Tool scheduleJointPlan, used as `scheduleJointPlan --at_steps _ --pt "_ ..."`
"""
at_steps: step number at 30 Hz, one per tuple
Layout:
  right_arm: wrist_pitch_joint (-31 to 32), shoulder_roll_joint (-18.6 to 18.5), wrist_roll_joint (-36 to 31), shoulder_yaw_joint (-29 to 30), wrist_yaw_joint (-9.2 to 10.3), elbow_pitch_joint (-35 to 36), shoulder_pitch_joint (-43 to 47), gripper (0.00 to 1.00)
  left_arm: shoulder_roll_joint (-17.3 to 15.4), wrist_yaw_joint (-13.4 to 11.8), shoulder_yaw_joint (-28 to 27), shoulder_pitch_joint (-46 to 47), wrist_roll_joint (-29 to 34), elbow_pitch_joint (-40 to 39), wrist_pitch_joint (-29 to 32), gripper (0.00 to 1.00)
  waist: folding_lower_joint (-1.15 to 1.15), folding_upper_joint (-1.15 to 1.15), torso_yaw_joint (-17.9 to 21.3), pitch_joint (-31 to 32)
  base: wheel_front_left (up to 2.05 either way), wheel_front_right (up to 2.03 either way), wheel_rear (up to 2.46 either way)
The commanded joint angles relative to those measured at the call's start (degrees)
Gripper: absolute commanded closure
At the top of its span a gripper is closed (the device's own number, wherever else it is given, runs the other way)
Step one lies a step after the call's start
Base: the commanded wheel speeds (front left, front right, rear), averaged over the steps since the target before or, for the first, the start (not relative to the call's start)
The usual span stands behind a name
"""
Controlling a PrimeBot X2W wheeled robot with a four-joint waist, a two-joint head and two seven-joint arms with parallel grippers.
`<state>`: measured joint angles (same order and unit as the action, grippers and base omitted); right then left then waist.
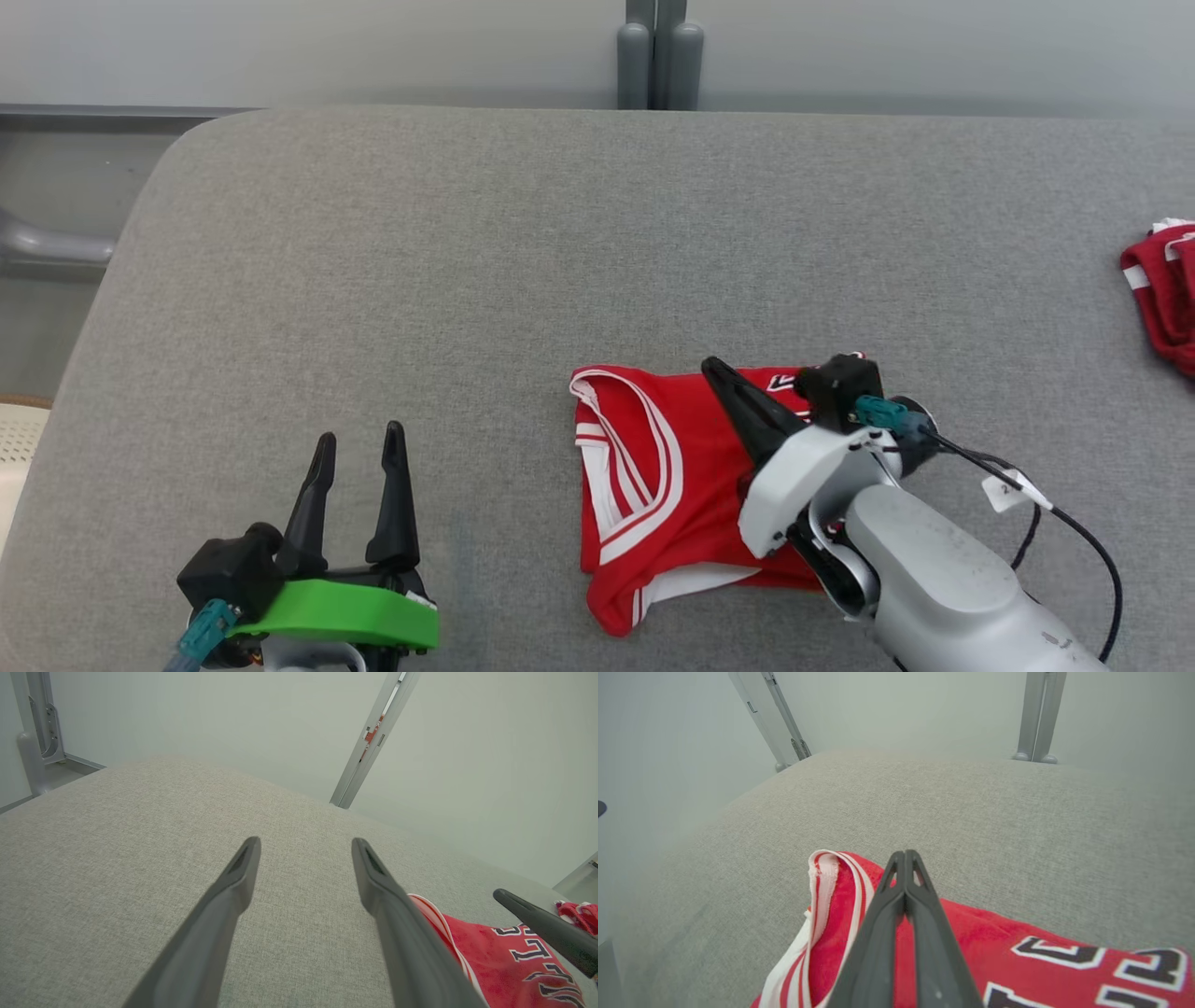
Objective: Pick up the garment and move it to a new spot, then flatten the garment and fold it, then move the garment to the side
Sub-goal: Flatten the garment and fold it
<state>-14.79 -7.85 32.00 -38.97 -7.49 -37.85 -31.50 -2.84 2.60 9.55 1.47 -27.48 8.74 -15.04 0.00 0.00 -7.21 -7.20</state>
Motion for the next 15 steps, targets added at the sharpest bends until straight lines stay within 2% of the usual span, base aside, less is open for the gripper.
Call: scheduleJointPlan --at_steps 1,11,15 --pt "-0.3 -0.7 -0.9 1.0 -0.01 1.4 2.1 1.00 -0.1 0.1 0.1 -0.7 0.7 -0.1 -0.2 0.00 0.00 0.00 1.0 0.5 0.00 0.00 0.00" --pt "6.7 -3.2 -4.6 0.7 0.00 13.1 12.8 1.00 -0.1 0.4 0.3 -1.1 1.0 0.3 -0.2 0.00 0.00 0.00 2.0 1.6 0.00 0.00 0.00" --pt "9.9 -4.1 -5.5 0.0 0.00 15.6 16.6 1.00 -0.1 0.5 0.3 -1.3 1.1 0.4 -0.2 0.00 0.00 0.00 1.9 2.1 0.00 0.00 0.00"
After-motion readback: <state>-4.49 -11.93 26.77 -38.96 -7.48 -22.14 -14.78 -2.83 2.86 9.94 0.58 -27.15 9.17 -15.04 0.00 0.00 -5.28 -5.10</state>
